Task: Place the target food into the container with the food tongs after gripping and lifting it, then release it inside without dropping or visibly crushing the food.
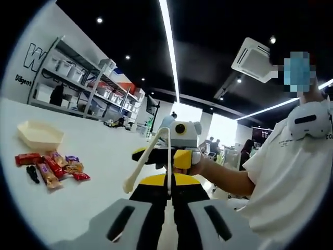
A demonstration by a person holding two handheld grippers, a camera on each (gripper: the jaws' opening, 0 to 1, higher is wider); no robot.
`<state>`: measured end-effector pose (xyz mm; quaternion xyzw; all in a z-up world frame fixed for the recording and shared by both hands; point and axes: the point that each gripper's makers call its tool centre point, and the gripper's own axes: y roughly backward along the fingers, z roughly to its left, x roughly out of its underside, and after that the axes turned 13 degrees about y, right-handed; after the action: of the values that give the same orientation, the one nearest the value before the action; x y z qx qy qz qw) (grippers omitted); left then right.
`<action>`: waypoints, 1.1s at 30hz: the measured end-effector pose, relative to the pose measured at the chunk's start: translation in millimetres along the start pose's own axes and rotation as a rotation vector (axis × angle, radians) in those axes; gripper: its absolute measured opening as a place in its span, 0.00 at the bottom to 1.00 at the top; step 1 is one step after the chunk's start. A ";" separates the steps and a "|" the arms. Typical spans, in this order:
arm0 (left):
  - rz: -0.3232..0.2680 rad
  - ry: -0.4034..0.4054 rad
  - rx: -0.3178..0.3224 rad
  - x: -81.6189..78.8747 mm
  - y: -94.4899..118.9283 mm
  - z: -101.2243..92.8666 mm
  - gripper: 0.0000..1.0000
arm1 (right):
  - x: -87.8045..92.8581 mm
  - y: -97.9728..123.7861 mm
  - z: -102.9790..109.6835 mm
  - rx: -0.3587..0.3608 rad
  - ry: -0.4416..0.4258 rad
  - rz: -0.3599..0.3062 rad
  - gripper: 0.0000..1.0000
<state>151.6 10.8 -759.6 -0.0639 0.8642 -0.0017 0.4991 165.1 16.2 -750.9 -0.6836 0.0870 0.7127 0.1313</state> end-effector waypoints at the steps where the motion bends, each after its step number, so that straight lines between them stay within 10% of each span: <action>1: 0.000 -0.014 -0.017 -0.6 0.1 2.3 0.03 | -0.7 1.1 -1.4 0.001 -0.008 -0.001 0.22; 33: 0.121 -0.046 -0.054 18.1 4.7 4.5 0.02 | -6.9 8.8 0.1 0.009 -0.043 0.014 0.21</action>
<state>146.1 13.7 -777.8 -0.0250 0.8544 0.0533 0.5162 162.5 7.5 -744.5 -0.6670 0.0920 0.7276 0.1314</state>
